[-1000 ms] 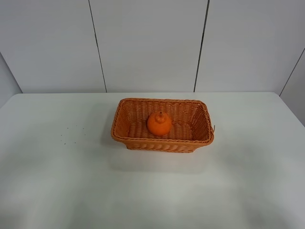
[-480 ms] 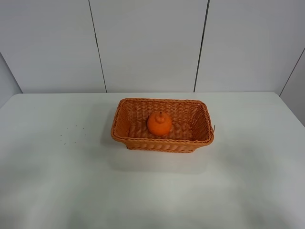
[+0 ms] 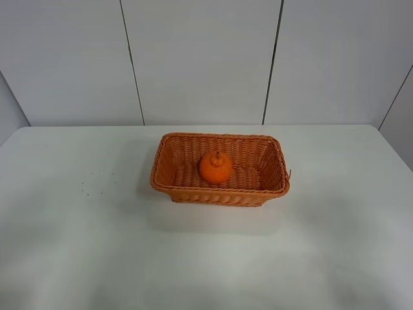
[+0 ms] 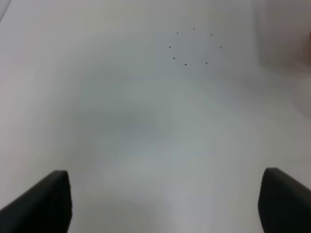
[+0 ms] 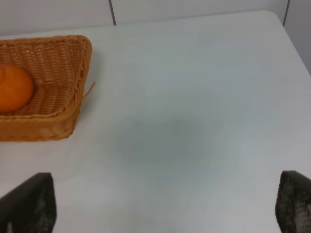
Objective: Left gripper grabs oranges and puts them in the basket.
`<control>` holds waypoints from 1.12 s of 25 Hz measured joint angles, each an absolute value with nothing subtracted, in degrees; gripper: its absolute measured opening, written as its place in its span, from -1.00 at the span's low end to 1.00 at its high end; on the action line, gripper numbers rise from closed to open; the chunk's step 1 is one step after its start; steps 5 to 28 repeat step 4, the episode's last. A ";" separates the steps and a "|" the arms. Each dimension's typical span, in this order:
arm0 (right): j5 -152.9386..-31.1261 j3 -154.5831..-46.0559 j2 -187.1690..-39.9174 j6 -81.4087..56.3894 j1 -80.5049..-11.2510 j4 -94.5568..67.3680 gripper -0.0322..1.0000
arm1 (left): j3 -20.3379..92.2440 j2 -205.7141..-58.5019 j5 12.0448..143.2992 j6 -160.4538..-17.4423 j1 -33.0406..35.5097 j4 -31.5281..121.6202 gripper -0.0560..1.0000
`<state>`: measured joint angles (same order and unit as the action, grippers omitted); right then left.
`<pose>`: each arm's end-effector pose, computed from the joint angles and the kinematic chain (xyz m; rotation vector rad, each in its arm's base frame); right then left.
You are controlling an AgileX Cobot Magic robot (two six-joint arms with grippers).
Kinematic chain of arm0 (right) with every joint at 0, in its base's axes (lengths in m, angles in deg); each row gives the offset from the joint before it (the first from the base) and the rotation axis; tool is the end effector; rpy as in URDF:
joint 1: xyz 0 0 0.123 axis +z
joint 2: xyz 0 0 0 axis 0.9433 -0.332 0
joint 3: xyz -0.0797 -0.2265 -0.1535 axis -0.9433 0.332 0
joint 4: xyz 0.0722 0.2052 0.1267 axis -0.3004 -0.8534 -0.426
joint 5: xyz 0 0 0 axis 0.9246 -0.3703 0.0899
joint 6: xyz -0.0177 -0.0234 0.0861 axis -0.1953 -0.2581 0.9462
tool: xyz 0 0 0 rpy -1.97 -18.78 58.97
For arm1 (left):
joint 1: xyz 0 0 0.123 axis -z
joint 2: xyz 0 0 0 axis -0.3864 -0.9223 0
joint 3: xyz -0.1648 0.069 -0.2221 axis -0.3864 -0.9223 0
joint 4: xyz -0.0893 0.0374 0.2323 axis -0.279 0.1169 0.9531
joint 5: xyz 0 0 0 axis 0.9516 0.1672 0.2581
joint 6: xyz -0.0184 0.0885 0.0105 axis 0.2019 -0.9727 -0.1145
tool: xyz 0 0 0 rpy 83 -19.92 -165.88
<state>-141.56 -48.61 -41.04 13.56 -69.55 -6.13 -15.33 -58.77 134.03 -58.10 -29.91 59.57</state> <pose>-0.0012 0.0005 0.2793 0.0377 2.0231 0.0560 -0.0046 0.0008 0.2764 -0.0713 2.0387 0.1354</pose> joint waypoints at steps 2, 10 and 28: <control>-141.56 -48.61 -41.04 13.56 -69.55 -6.13 0.41 | -15.33 -58.77 134.03 -58.10 -29.91 59.57 0.77; -141.56 -48.61 -41.04 13.56 -69.55 -6.13 0.41 | -15.33 -58.77 134.03 -57.99 -29.91 59.57 0.77; -141.56 -48.61 -41.04 13.56 -69.55 -6.13 0.41 | -15.33 -58.77 134.03 -57.99 -29.91 59.57 0.77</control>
